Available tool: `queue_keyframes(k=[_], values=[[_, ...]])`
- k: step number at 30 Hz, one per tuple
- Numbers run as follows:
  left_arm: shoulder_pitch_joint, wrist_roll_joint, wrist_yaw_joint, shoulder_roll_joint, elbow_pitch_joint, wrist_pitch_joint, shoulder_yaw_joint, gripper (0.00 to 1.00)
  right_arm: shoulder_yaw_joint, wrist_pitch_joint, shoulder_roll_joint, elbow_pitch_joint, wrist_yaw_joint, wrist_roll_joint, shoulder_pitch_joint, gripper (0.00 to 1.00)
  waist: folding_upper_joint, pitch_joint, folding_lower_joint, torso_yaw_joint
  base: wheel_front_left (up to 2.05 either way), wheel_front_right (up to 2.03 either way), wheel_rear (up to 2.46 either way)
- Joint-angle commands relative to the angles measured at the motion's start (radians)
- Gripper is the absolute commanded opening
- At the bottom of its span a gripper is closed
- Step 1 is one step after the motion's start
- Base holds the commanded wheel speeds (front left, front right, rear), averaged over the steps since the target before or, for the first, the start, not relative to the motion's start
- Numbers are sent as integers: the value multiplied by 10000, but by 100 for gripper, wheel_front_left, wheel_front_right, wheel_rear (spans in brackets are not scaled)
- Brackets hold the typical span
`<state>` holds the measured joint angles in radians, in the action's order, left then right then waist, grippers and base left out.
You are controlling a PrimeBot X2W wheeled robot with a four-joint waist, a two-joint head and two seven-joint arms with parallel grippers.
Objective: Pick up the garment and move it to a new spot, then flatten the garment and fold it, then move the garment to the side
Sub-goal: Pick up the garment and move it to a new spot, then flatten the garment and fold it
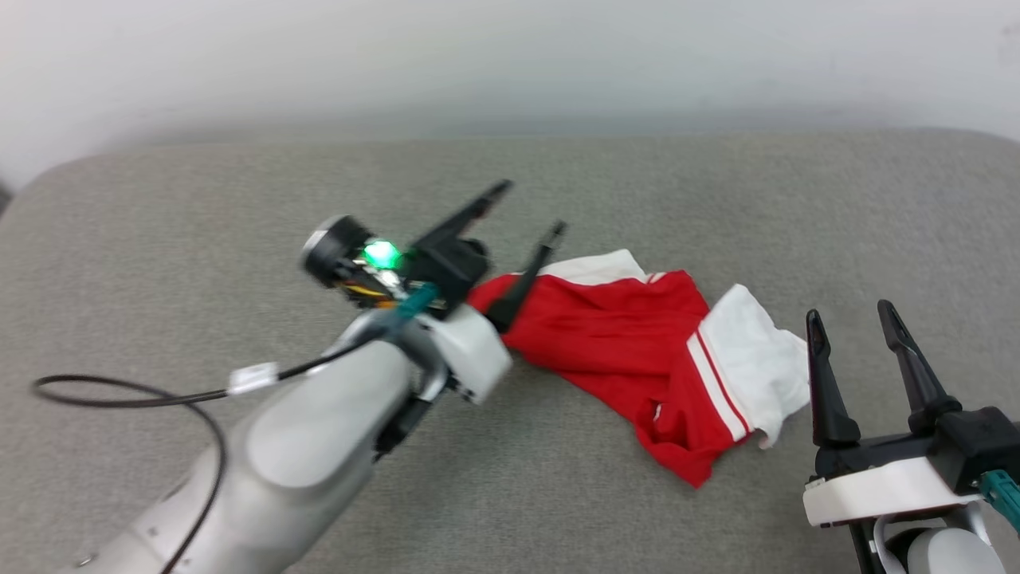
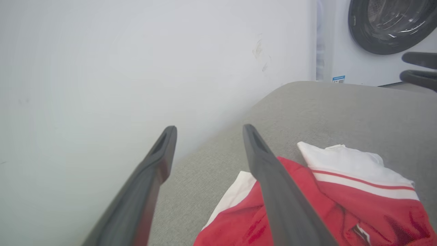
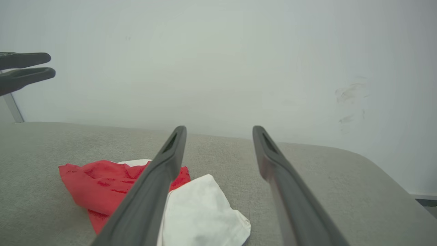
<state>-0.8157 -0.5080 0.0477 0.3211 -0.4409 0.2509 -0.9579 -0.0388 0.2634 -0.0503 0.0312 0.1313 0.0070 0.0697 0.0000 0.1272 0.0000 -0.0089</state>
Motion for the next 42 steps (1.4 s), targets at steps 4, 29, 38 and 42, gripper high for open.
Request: queue_keyframes(k=[4, 29, 38, 42], values=[[859, -316, 651, 882, 606, 137, 970, 100, -24, 18, 1, -107, -10, -105, -248, 100, 0, -527, 0, 687, 0, 0, 0], [7377, 954, 627, 519, 4283, 146, 5593, 100, 195, 18, 2, -171, -10, 35, -555, 100, 0, -629, 0, 1019, 0, 0, 0], [5653, 759, -945, 720, 4222, -1854, 4480, 100, 257, 18, 0, -241, -10, -62, -382, 100, 0, 136, 0, 513, 0, 0, 0], [3983, 275, -1525, 1106, 4144, -4053, 4009, 100, 296, 19, 3, -269, -10, -194, -234, 100, 0, 710, 0, 312, 0, 0, 0]])
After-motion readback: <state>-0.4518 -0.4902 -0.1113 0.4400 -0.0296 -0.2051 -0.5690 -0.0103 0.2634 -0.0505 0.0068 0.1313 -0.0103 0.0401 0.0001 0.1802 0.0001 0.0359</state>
